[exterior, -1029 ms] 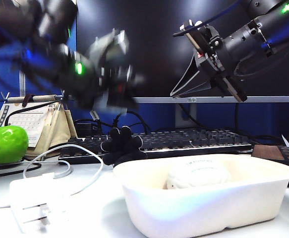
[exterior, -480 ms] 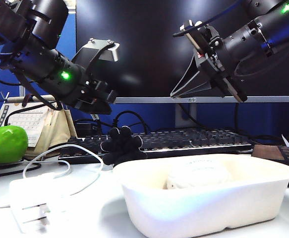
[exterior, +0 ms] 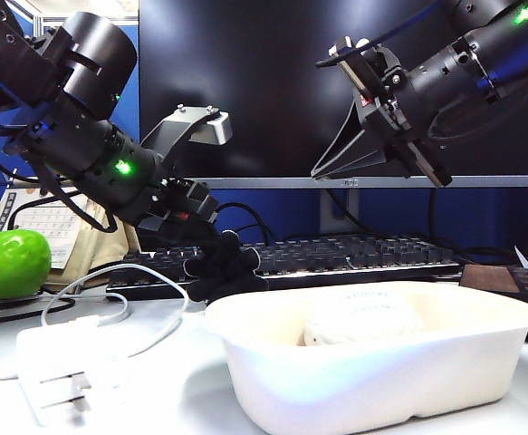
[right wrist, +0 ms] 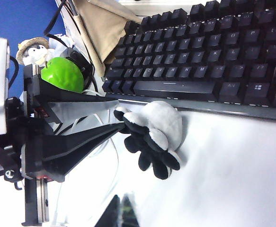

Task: Place the tilting octopus upright.

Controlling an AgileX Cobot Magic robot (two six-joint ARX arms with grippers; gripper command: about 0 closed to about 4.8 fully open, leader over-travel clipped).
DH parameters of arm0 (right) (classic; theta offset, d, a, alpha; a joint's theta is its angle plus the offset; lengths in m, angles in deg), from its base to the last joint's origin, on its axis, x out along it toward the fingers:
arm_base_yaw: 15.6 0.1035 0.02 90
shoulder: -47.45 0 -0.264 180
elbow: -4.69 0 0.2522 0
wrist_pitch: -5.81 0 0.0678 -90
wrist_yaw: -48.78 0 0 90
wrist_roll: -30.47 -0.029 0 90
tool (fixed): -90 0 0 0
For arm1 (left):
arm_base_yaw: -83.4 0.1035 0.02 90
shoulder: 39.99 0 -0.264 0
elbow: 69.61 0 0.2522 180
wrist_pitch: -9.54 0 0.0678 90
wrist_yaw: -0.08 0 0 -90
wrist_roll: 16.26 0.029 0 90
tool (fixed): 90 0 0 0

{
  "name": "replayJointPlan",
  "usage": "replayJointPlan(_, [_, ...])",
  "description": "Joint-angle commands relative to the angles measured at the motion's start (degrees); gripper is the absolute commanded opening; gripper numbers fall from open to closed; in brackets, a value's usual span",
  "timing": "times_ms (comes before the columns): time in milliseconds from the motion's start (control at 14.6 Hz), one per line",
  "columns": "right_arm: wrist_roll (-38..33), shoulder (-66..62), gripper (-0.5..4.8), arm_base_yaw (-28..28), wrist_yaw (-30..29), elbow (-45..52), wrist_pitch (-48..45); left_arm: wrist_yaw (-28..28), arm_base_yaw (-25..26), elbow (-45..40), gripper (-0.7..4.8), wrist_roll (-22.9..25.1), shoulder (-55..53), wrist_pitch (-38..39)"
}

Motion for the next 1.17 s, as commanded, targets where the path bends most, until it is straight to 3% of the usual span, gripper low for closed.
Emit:
replayJointPlan(69, [0.35,0.22,-0.06,0.07,0.04,-0.17,-0.61,-0.92,-0.02,0.22,1.54,0.02,-0.02,-0.98])
replayJointPlan(617, [0.35,0.22,-0.06,0.07,-0.11,-0.17,-0.22,-2.58,-0.02,0.26,1.5,0.02,-1.88,-4.04])
replayJointPlan(823, [0.35,0.22,-0.06,0.07,-0.11,-0.17,-0.22,-2.6,-0.02,0.48,1.09,0.02,-2.08,-4.87])
replayJointPlan(1029, [0.35,0.22,-0.06,0.07,-0.11,-0.17,-0.22,-5.4,-0.02,0.48,0.2,0.0,-2.86,-3.8])
replayJointPlan(1166, [0.35,0.22,-0.06,0.07,-0.09,-0.17,-0.22,-5.4,-0.02,0.48,0.14,-1.81,-2.93,-3.26])
